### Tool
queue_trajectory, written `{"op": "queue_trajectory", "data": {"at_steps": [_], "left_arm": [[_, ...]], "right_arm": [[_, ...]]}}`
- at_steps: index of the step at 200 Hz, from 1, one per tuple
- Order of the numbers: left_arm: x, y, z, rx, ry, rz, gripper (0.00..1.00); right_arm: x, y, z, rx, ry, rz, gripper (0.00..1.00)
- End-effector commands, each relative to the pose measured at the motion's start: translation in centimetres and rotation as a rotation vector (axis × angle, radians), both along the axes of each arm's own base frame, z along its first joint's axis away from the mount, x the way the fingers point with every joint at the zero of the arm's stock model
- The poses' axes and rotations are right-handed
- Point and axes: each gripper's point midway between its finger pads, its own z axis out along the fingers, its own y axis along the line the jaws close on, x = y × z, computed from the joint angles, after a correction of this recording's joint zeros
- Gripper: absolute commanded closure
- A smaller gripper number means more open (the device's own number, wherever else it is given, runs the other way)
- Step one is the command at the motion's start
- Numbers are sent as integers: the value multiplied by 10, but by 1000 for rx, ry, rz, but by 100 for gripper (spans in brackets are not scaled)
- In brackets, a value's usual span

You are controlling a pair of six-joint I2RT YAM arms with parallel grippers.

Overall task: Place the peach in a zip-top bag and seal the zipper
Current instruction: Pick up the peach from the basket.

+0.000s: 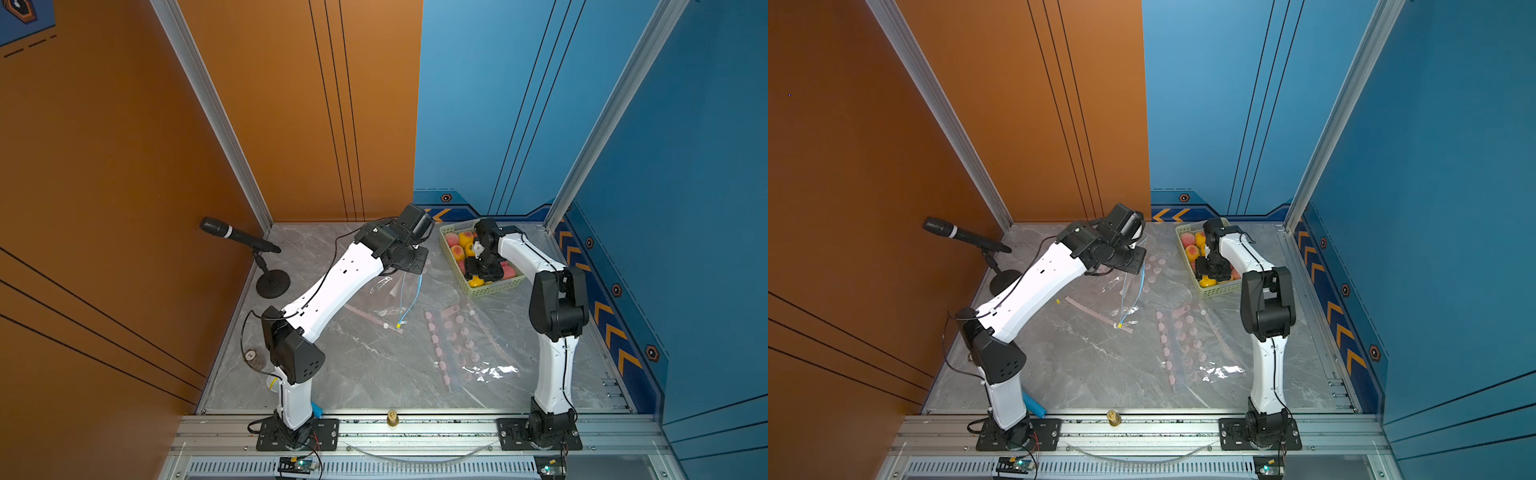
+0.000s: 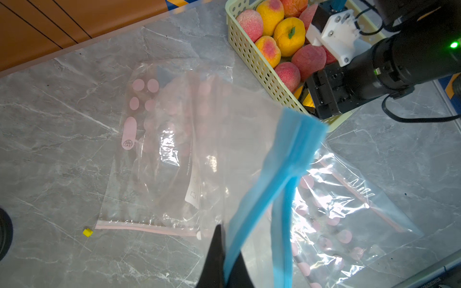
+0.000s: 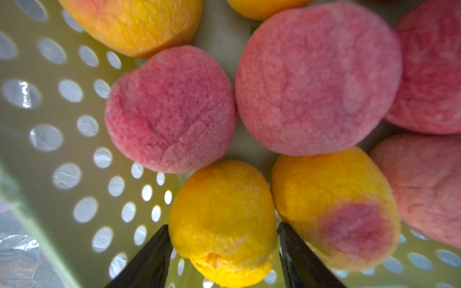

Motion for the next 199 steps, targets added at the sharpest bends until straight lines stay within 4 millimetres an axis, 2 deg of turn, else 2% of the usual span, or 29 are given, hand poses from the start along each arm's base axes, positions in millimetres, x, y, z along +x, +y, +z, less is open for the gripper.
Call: {"op": "queue_trajectory", "data": {"at_steps": [1, 35, 46, 67, 107, 123, 126, 140, 199], "left_arm": [[-2, -2, 21, -107, -29, 15, 100], [-1, -5, 21, -154, -22, 22, 100], [0, -5, 21, -160, -22, 27, 100], [1, -5, 21, -167, -24, 35, 100], [9, -5, 16, -178, -28, 59, 100], [15, -5, 13, -168, -35, 75, 100], [16, -5, 12, -169, -34, 78, 100], [20, -6, 9, -166, -32, 87, 100], [32, -14, -4, -180, -14, 111, 100]], "right_arm": [[-10, -11, -21, -69, 74, 11, 30], [-11, -10, -22, -57, 80, 11, 27], [-10, -10, -21, -53, 76, 12, 31], [-9, -10, -15, -48, 62, 9, 44], [-2, -11, 13, -49, -21, -3, 53], [-1, -14, 22, -58, -52, -14, 55], [-1, -14, 33, -56, -81, -17, 55], [0, -16, 46, -56, -120, -28, 56], [-3, -22, 78, -46, -242, -72, 61]]}}
